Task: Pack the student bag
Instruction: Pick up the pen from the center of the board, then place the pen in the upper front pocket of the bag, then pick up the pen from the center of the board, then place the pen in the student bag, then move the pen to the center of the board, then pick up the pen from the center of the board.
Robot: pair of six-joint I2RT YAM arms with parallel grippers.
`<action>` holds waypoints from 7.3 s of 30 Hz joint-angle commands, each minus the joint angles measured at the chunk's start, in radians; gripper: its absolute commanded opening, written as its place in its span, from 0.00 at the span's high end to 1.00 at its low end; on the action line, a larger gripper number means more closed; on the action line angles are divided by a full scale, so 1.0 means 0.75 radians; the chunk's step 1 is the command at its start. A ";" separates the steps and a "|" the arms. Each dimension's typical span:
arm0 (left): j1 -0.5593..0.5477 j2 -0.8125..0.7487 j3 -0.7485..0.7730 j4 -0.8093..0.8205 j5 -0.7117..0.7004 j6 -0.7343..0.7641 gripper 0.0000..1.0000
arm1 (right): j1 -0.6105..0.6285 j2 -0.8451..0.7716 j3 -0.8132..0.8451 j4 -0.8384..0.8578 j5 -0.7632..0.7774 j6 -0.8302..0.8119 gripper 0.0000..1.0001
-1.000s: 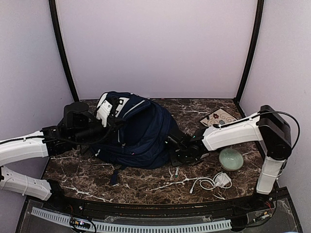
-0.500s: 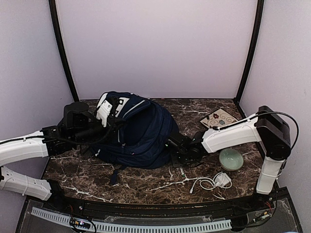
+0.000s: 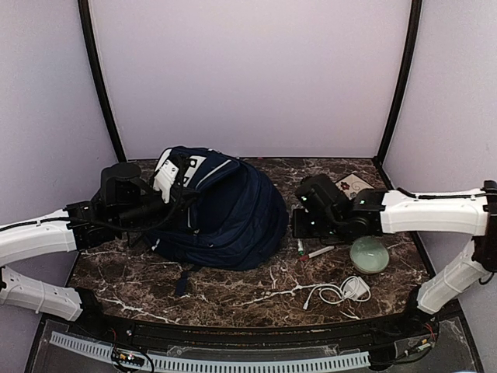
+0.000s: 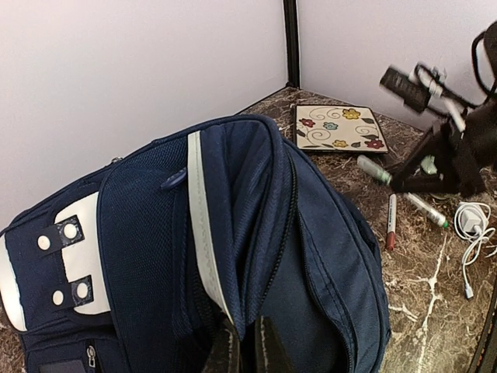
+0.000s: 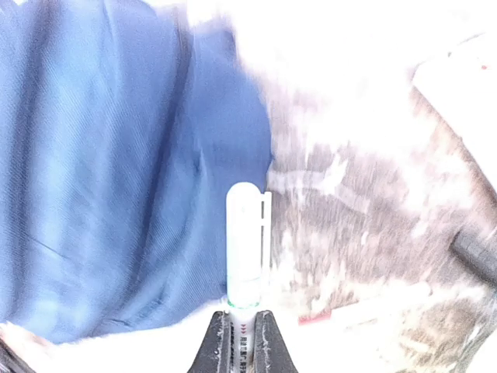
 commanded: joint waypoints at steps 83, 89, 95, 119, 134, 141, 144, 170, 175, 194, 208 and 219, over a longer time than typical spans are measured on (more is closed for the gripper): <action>0.044 -0.082 0.024 0.126 0.023 0.031 1.00 | -0.221 0.653 0.398 -0.628 -0.406 -1.474 0.86; 0.044 -0.078 0.025 0.125 0.021 0.032 1.00 | -0.218 0.557 0.409 -0.560 -0.393 -1.382 1.00; 0.044 -0.080 0.024 0.127 0.013 0.033 1.00 | -0.262 0.322 0.432 -0.410 -0.337 -1.206 1.00; 0.046 -0.094 0.035 0.118 0.073 0.023 1.00 | 0.041 0.454 0.134 1.767 -0.398 0.081 1.00; 0.048 -0.086 0.048 0.102 0.101 0.016 1.00 | 0.031 0.495 0.440 0.885 -0.409 -0.216 0.52; 0.049 -0.080 0.049 0.103 0.106 0.010 1.00 | 0.009 0.221 0.427 0.334 -0.283 -0.443 0.44; 0.049 -0.086 0.048 0.101 0.106 0.008 1.00 | -0.058 0.097 0.469 0.028 -0.160 -0.550 0.44; 0.050 -0.076 0.059 0.082 0.103 0.014 1.00 | -0.883 0.237 0.117 -0.557 -0.494 -0.854 0.15; 0.050 -0.074 0.059 0.082 0.103 0.015 1.00 | -0.894 0.330 0.092 -0.557 -0.460 -0.884 0.16; 0.051 -0.060 0.059 0.078 0.100 0.020 1.00 | -0.570 0.596 0.350 -0.510 -0.671 -0.807 0.62; 0.051 -0.072 0.060 0.079 0.106 0.020 1.00 | -0.505 0.596 0.404 -0.637 -0.509 -0.773 0.73; 0.051 -0.103 0.040 0.108 0.073 0.022 1.00 | -0.494 0.327 0.471 -0.386 -0.589 -0.634 1.00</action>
